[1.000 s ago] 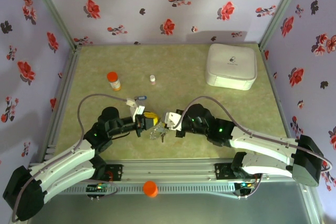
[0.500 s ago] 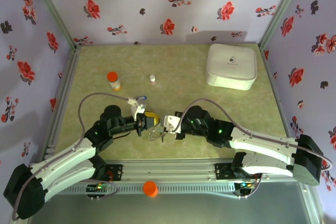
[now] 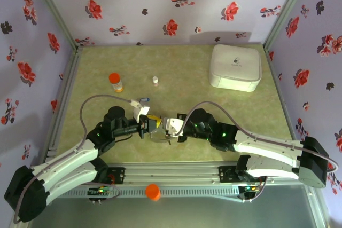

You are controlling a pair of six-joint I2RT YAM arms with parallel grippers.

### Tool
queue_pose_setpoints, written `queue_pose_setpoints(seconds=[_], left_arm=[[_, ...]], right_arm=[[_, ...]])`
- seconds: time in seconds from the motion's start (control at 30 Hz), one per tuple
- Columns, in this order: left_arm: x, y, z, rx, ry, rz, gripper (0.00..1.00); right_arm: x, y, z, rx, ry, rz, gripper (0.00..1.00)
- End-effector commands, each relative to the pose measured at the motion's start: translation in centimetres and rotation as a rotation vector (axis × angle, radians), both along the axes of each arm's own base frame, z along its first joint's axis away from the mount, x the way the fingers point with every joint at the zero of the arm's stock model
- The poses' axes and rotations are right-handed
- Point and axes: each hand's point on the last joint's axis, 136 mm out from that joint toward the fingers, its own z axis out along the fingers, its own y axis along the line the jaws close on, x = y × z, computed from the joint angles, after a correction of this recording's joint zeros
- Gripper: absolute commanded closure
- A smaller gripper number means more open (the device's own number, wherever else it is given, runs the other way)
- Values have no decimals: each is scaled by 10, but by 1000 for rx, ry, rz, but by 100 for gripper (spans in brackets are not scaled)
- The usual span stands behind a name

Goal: Put the keys on the keyring

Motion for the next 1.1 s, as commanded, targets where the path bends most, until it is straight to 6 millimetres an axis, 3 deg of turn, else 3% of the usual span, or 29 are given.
queue_pose_setpoints(seconds=[0.0,0.17,0.27,0.43,0.77,0.9,1.07], left_arm=[[7,0,15,-21,-21,25,100],[8,1,10,-6,-14,36,100],[8,1,10,-7,-11,36,100],[8,1,11,-9,-12,37,100],[7,1,11,-11,-10,35,100],[7,2,11,-10,-11,36,100],[7,2,11,-15,-7,39,100]], right_arm=[[5,-1,5,37,-23,-36,100],[28,-16,16,141,66,-221,100],[38,-27,20,210,173,-328,81],[43,-36,14,261,356,-433,70],[44,-28,-3,349,891,-617,61],[37,-24,-16,345,1034,-654,60],[31,-17,-18,350,1136,-651,55]])
